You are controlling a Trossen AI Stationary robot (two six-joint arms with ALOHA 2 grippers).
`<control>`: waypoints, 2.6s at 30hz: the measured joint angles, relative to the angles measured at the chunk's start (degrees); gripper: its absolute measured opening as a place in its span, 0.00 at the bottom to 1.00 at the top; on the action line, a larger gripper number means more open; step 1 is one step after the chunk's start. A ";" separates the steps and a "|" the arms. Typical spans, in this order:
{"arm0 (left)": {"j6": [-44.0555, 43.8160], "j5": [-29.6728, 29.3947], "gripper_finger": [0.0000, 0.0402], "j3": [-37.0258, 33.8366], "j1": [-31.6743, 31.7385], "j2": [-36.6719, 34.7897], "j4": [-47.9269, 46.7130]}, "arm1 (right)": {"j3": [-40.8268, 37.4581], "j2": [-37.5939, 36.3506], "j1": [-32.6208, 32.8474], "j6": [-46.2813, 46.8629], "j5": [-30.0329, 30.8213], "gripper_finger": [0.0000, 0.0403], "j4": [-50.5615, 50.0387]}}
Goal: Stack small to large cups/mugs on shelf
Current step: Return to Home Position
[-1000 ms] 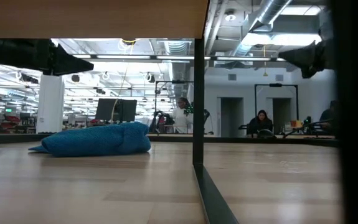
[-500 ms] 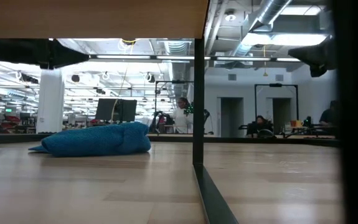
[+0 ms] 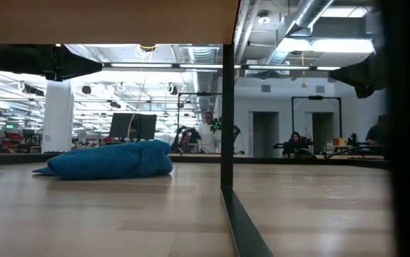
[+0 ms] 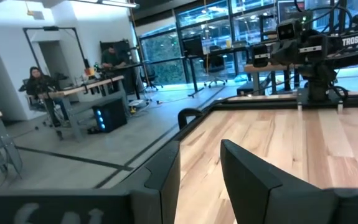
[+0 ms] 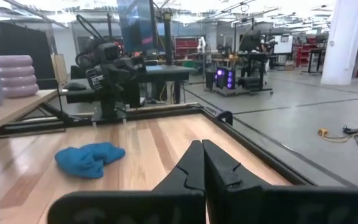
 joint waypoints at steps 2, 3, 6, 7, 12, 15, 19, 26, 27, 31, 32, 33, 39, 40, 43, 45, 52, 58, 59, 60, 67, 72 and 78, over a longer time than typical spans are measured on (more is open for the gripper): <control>-0.07 -0.02 0.27 0.00 0.00 0.00 0.00 | -0.01 -0.02 0.00 -0.14 0.00 0.03 0.01; -0.08 -0.02 0.27 0.00 0.00 0.00 0.00 | 0.00 -0.02 -0.02 -0.12 0.00 0.03 0.01; -1.46 -0.02 0.27 0.02 0.00 0.20 0.00 | -0.02 0.26 -0.02 -0.12 0.00 0.03 0.01; -2.14 -0.04 0.27 0.02 0.00 0.26 -0.02 | -0.02 0.40 -0.02 -0.12 0.01 0.03 0.01; -3.58 -0.04 0.27 0.02 0.00 0.26 0.00 | -0.02 1.66 -0.02 -0.12 0.00 0.03 0.01; -1.54 -0.12 0.27 0.02 0.00 0.26 -0.02 | -0.02 2.39 0.00 -0.10 0.00 0.03 0.01; -1.42 -0.67 0.27 0.02 0.00 0.26 0.00 | -0.02 2.92 -0.02 0.79 0.02 0.03 -0.01; -1.56 -0.69 0.27 0.02 0.00 0.26 0.00 | -0.02 2.91 0.00 0.39 0.87 0.06 0.01; -1.55 -0.68 0.27 0.02 0.00 0.26 0.00 | -0.02 2.91 0.00 0.39 0.88 0.07 0.01; -1.62 -0.69 0.27 0.02 0.00 0.26 0.00 | -0.02 2.91 0.09 0.39 0.88 0.08 0.01; -1.96 -0.70 0.27 0.02 0.00 0.26 0.00 | -0.02 2.91 0.09 0.39 0.90 0.08 0.02; -2.63 -0.72 0.27 0.02 0.00 0.26 0.00 | -0.02 2.91 0.09 0.39 0.88 0.08 0.02; -3.97 -0.74 0.27 0.02 0.00 0.26 0.00 | -0.02 2.91 0.09 0.39 0.90 0.08 0.01; -3.93 -0.74 0.27 0.02 0.00 0.26 0.01 | -0.02 2.91 0.09 0.39 0.90 0.08 0.01; -4.07 -0.74 0.27 0.02 0.00 0.26 0.02 | -0.02 2.91 0.09 0.39 0.90 0.08 0.01; -3.98 -0.74 0.27 0.02 0.00 0.26 0.02 | -0.02 2.91 0.09 0.39 0.90 0.08 0.01; -3.92 -0.76 0.27 0.02 0.00 0.26 0.02 | -0.02 2.91 0.09 0.39 0.87 0.08 0.01; -4.07 -0.78 0.27 0.02 0.01 0.26 0.02 | -0.02 2.91 0.09 0.39 0.87 0.08 0.01; -3.93 -0.78 0.27 0.02 0.02 0.26 0.02 | -0.02 2.91 0.09 0.39 0.87 0.08 0.01; -3.67 -0.78 0.27 0.02 0.01 0.26 0.02 | -0.02 2.91 0.09 0.39 0.87 0.08 0.01; -3.67 -0.78 0.27 0.02 0.02 0.26 0.04 | -0.02 2.91 0.09 0.39 0.87 0.08 0.01; -4.11 -0.78 0.27 0.02 0.02 0.26 0.04 | -0.02 2.91 0.09 0.39 0.87 0.08 0.01; -4.14 -0.78 0.27 0.02 0.02 0.26 0.04 | -0.02 2.89 0.09 0.39 0.87 0.08 0.01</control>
